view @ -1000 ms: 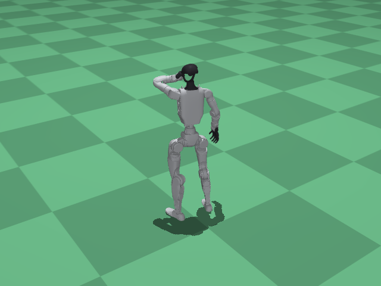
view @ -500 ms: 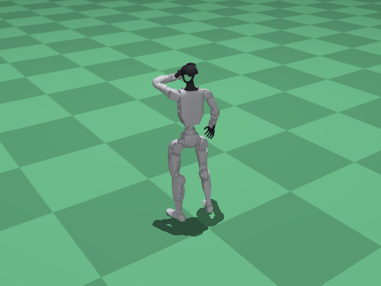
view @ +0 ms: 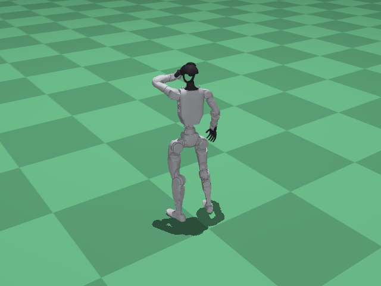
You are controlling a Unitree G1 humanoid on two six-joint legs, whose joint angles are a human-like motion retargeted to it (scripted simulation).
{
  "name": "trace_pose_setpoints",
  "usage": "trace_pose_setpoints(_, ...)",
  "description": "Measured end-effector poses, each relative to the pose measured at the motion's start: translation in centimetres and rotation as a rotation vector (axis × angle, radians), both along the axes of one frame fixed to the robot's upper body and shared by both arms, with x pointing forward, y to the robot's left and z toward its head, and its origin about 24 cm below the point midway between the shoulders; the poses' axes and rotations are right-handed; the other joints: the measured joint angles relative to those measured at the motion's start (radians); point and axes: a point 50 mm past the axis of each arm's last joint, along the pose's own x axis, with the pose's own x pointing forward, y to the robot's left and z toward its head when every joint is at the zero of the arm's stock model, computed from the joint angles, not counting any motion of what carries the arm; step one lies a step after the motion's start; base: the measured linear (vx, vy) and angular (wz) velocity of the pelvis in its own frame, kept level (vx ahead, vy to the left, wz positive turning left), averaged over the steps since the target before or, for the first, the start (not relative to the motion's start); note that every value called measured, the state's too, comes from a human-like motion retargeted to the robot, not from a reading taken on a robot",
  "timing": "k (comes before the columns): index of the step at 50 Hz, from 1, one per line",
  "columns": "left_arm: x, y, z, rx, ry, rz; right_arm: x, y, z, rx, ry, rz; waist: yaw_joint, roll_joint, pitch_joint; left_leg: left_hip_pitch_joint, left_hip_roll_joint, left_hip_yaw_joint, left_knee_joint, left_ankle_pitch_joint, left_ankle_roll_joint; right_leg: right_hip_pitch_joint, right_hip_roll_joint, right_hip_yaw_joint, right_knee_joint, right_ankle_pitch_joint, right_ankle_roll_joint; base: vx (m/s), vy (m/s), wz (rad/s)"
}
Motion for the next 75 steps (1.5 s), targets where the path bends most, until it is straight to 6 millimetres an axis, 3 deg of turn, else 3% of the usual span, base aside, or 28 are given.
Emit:
trace_pose_setpoints(4, 0.4, 0.0, 0.3, -0.033, 0.04, 0.024, 0.5, -0.2, 0.4, -0.002, -0.027, -0.003, -0.007, 0.004, 0.002, 0.001, 0.0, 0.0, -0.001, 0.0, 0.001, -0.001, 0.0, -0.001, 0.003, 0.0, 0.001, 0.0, 0.0, 0.0)
trace_pose_setpoints(8, -0.1, -0.1, -1.2, 0.077, 0.093, -0.063, 2.1, 0.0, 1.6, -0.007, -0.123, 0.018, -0.017, 0.004, 0.007, 0.003, 0.0, 0.001, 0.0, -0.001, -0.003, 0.001, -0.001, -0.001, 0.003, -0.001, 0.002, 0.0, 0.0, 0.0)
trace_pose_setpoints(12, 0.1, 0.2, -2.8, 0.177, 0.148, -0.107, 4.7, 1.1, 4.1, 0.006, -0.309, 0.057, -0.026, 0.0, 0.016, 0.006, -0.001, 0.001, 0.003, -0.003, -0.006, 0.005, -0.002, -0.001, 0.003, -0.003, 0.001, 0.0, 0.0, 0.0)
trace_pose_setpoints(15, 1.1, 0.9, -3.2, 0.134, 0.141, -0.013, 6.9, 2.5, 7.0, 0.036, -0.482, 0.132, -0.03, -0.006, 0.024, 0.008, -0.002, 0.001, 0.007, -0.006, -0.005, 0.008, -0.004, 0.002, 0.004, -0.005, -0.001, 0.0, 0.0, 0.0)
trace_pose_setpoints(19, 2.9, 2.1, -4.0, 0.019, -0.057, 0.284, 9.6, 5.2, 12.8, 0.082, -0.723, 0.387, -0.032, -0.017, 0.029, 0.01, -0.002, 0.005, 0.013, -0.009, -0.006, 0.01, -0.004, 0.007, 0.006, -0.006, 0.0, 0.0, 0.0, 0.0)
trace_pose_setpoints(22, 4.3, 2.7, -6.2, 0.033, -0.31, 0.52, 10.6, 7.7, 18.5, 0.062, -0.921, 0.682, -0.026, -0.026, 0.026, 0.012, -0.002, 0.008, 0.017, -0.013, -0.007, 0.012, -0.004, 0.012, 0.005, -0.003, 0.007, 0.0, 0.0, 0.0)
trace_pose_setpoints(25, 4.8, 3.8, -7.7, 0.063, -0.663, 0.742, 10.3, 10.2, 25.3, 0.009, -1.171, 0.957, -0.025, -0.027, 0.013, 0.016, 0.001, 0.014, 0.021, -0.018, -0.009, 0.016, -0.002, 0.015, 0.002, 0.0, 0.014, 0.0, 0.0, 0.0)
trace_pose_setpoints(30, 5.4, 4.2, -9.3, 0.148, -0.919, 0.847, 8.1, 13.6, 36.1, -0.242, -1.604, 1.314, 0.006, -0.027, -0.026, 0.02, 0.015, 0.022, 0.023, -0.02, -0.015, 0.02, 0.015, 0.02, -0.008, 0.006, 0.015, 0.0, 0.0, 0.0)
trace_pose_setpoints(35, 6.2, 3.1, -7.7, 0.136, -1.055, 0.872, 6.2, 16.0, 43.9, -0.732, -1.911, 1.528, 0.061, -0.048, -0.077, 0.024, 0.024, 0.022, 0.027, -0.022, -0.025, 0.03, 0.023, 0.016, -0.013, 0.007, 0.015, 0.03, -0.01, 0.02)
trace_pose_setpoints(38, 7.1, 2.4, -5.5, 0.096, -1.141, 0.924, 6.6, 17.5, 47.8, -1.006, -1.998, 1.576, 0.078, -0.059, -0.112, 0.024, 0.029, 0.015, 0.031, -0.022, -0.034, 0.038, 0.027, 0.006, -0.016, 0.005, 0.015, 0.06, -0.01, 0.15)
trace_pose_setpoints(43, 9.1, 3.1, -2.0, 0.005, -1.244, 1.103, 8.2, 19.5, 53.0, -1.365, -2.016, 1.553, 0.095, -0.037, -0.187, 0.018, 0.042, -0.004, 0.034, -0.019, -0.052, 0.051, 0.036, -0.022, -0.023, 0.005, 0.015, 0.07, -0.02, 0.23)
trace_pose_setpoints(50, 12.9, 6.2, 2.1, -0.038, -1.468, 1.408, 10.7, 16.2, 57.8, -1.779, -1.992, 1.216, 0.089, -0.066, -0.304, 0.009, 0.054, -0.033, 0.033, -0.013, -0.081, 0.065, 0.047, -0.063, -0.03, -0.001, 0.015, 0.08, -0.02, 0.25)
trace_pose_setpoints(58, 15.4, 13.5, 7.5, -0.063, -1.567, 1.881, 11.5, 9.1, 63.4, -2.058, -1.922, 0.684, 0.1, -0.074, -0.391, 0.019, 0.066, -0.029, 0.035, -0.02, -0.1, 0.081, 0.059, -0.073, -0.037, -0.015, 0.015, 0.09, -0.02, 0.02)
trace_pose_setpoints(66, 13.8, 22.2, 11.8, -0.1, -1.451, 2.388, 9.6, 2.6, 67.7, -2.092, -1.758, 0.222, 0.112, -0.07, -0.463, 0.051, 0.072, 0.008, 0.035, -0.028, -0.108, 0.097, 0.068, -0.057, -0.04, -0.021, 0.015, 0.11, -0.02, -0.19)
trace_pose_setpoints(75, 9.9, 29.9, 13.3, -0.186, -1.235, 2.821, 6.8, -4.6, 68.2, -1.996, -1.585, -0.144, 0.128, -0.082, -0.54, 0.095, 0.078, 0.05, 0.027, -0.033, -0.118, 0.119, 0.079, -0.038, -0.042, -0.03, 0.015, 0.1, -0.02, -0.19)
